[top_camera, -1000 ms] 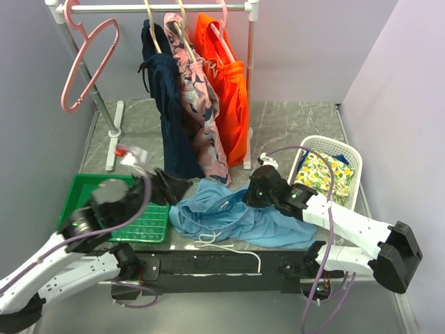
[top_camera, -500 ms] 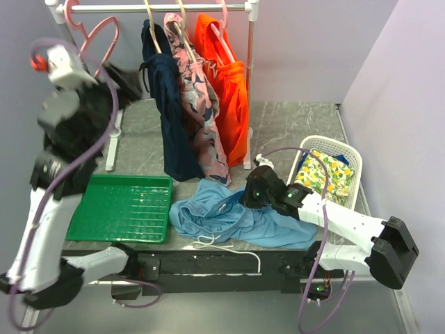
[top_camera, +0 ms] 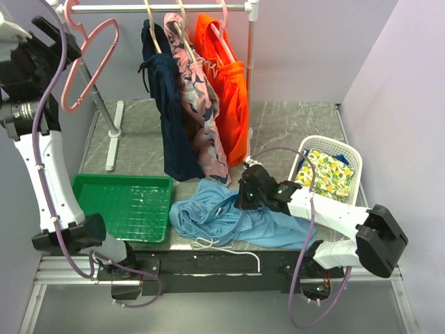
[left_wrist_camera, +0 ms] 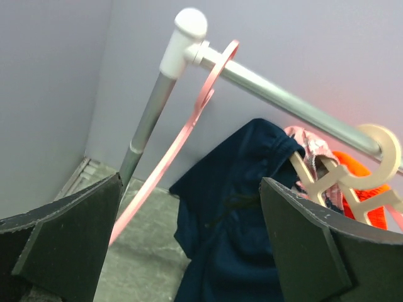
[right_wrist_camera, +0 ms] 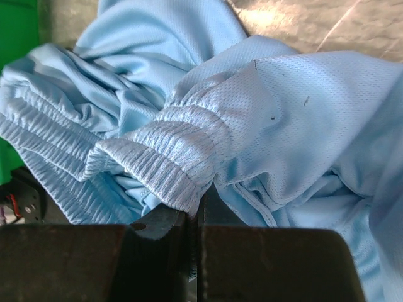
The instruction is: Place the shorts on the hanger
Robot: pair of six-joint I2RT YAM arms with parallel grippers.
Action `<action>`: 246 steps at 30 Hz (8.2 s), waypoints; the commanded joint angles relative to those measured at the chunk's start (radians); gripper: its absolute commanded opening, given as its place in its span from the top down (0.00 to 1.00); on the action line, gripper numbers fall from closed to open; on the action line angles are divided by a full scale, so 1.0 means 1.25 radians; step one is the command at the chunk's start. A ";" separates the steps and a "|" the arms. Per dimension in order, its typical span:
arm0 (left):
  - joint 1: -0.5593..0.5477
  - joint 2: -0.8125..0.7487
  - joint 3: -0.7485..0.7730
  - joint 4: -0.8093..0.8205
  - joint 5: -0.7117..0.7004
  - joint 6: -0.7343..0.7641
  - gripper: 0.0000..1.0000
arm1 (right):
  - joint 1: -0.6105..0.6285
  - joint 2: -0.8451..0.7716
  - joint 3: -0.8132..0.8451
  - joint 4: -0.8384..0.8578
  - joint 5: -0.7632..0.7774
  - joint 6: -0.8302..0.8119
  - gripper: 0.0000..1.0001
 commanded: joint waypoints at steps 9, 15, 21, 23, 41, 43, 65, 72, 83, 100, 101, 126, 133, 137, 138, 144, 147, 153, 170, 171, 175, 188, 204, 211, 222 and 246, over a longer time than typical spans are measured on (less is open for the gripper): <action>0.005 0.078 0.008 -0.098 -0.033 0.128 0.03 | 0.034 0.049 0.052 0.052 -0.052 -0.019 1.00; 0.005 0.095 -0.004 -0.097 -0.004 0.127 0.04 | 0.039 0.060 0.064 0.043 -0.046 -0.021 1.00; -0.001 0.105 -0.034 -0.086 0.053 0.117 0.22 | 0.040 0.057 0.061 0.047 -0.044 -0.013 1.00; -0.016 0.099 -0.048 -0.080 0.044 0.123 0.32 | 0.042 0.057 0.060 0.043 -0.041 -0.013 1.00; -0.181 0.131 0.002 -0.118 -0.245 0.226 0.65 | 0.042 0.049 0.062 0.036 -0.034 -0.013 1.00; -0.196 0.135 0.008 -0.118 -0.275 0.235 0.72 | 0.043 0.050 0.063 0.037 -0.033 -0.013 1.00; -0.215 0.041 0.027 -0.077 -0.232 0.244 0.99 | 0.043 0.060 0.073 0.042 -0.028 -0.013 1.00; -0.215 0.002 -0.015 -0.084 -0.199 0.237 0.99 | 0.042 0.043 0.062 0.042 -0.022 -0.013 1.00; -0.215 -0.145 -0.207 -0.075 -0.146 0.202 0.99 | 0.043 0.029 0.059 0.041 -0.019 -0.008 1.00; -0.215 -0.444 -0.443 -0.074 -0.007 0.143 0.99 | 0.043 -0.027 0.060 -0.010 0.045 -0.003 1.00; -0.215 -0.468 -0.461 -0.079 -0.021 0.138 0.99 | 0.043 -0.037 0.059 -0.013 0.047 -0.002 1.00; -0.549 -0.684 -0.654 -0.146 0.318 0.142 0.99 | 0.050 -0.216 -0.032 -0.125 0.210 0.062 1.00; -0.849 -0.604 -0.614 -0.252 0.091 0.201 0.99 | 0.050 -0.222 -0.057 -0.161 0.273 0.120 1.00; -0.904 -0.638 -0.653 -0.295 0.043 0.186 0.99 | 0.051 -0.242 -0.085 -0.170 0.296 0.159 1.00; -0.908 -0.645 -0.674 -0.307 0.051 0.180 0.99 | 0.050 -0.246 -0.092 -0.176 0.302 0.168 1.00; -0.994 -0.700 -0.686 -0.388 -0.001 0.134 0.99 | 0.050 -0.234 -0.103 -0.195 0.334 0.188 1.00; -1.007 -0.744 -0.693 -0.410 0.012 0.116 0.99 | 0.048 -0.213 -0.097 -0.198 0.342 0.195 1.00; -1.027 -0.751 -0.746 -0.435 0.020 0.106 0.99 | 0.049 -0.193 -0.045 -0.225 0.367 0.192 1.00; -1.045 -0.678 -0.801 -0.367 0.091 0.116 0.99 | 0.045 -0.149 0.093 -0.293 0.398 0.133 1.00; -1.045 -0.673 -0.806 -0.357 0.081 0.112 0.99 | 0.048 -0.144 0.099 -0.293 0.394 0.128 1.00; -1.045 -0.663 -0.836 -0.273 0.076 0.104 0.99 | 0.061 -0.138 0.127 -0.292 0.388 0.112 1.00; -1.074 -0.697 -1.099 0.178 0.070 0.002 0.99 | 0.263 0.019 0.363 -0.305 0.372 0.087 1.00; -1.368 -0.614 -1.370 0.653 -0.395 0.020 0.99 | 0.180 -0.147 0.213 -0.300 0.260 0.184 0.20; -1.372 -0.616 -1.432 0.719 -0.394 0.039 0.99 | 0.059 -0.296 0.104 -0.253 0.158 0.244 0.15; -1.378 -0.589 -1.438 0.693 -0.389 0.074 0.99 | -0.232 -0.215 0.132 -0.293 0.005 0.347 0.16; -1.470 -0.426 -1.319 0.645 -0.520 0.150 0.99 | -0.297 -0.248 -0.074 -0.180 -0.098 0.345 0.65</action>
